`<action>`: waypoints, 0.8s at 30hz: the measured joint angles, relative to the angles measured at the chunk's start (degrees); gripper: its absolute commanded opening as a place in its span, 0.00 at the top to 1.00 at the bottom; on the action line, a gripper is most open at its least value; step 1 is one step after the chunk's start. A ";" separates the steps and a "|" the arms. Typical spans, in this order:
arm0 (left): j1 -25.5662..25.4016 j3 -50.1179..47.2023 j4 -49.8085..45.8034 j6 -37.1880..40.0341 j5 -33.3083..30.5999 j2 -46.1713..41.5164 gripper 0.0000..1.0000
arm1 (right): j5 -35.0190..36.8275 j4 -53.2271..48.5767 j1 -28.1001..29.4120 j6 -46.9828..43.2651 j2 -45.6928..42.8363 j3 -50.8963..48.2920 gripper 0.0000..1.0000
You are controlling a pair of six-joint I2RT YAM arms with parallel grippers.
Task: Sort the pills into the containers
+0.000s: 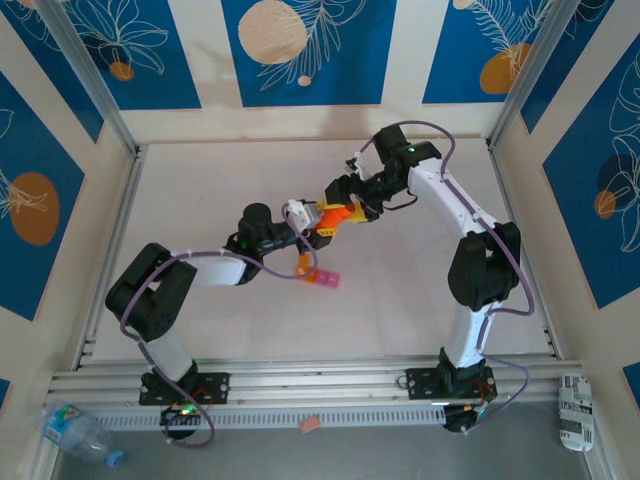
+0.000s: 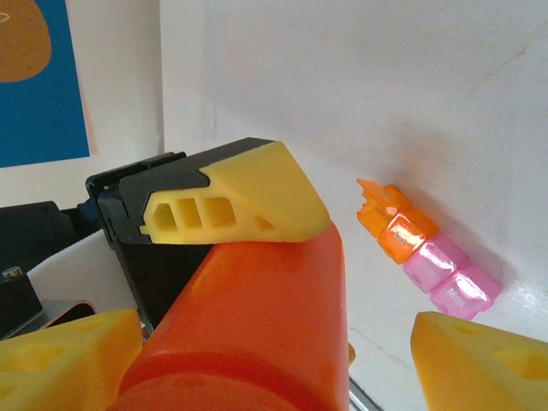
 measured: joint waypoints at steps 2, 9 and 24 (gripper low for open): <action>0.00 -0.07 0.87 -0.74 0.00 0.11 1.00 | -0.04 0.39 -0.52 0.28 -0.52 0.00 0.13; 0.00 -0.52 4.55 -3.54 -0.22 0.39 1.00 | -2.10 3.72 -5.60 3.10 -4.57 0.44 0.04; 0.00 -1.16 10.62 -14.14 -1.99 0.44 1.00 | 0.66 22.84 -10.32 11.13 -23.50 -14.10 0.08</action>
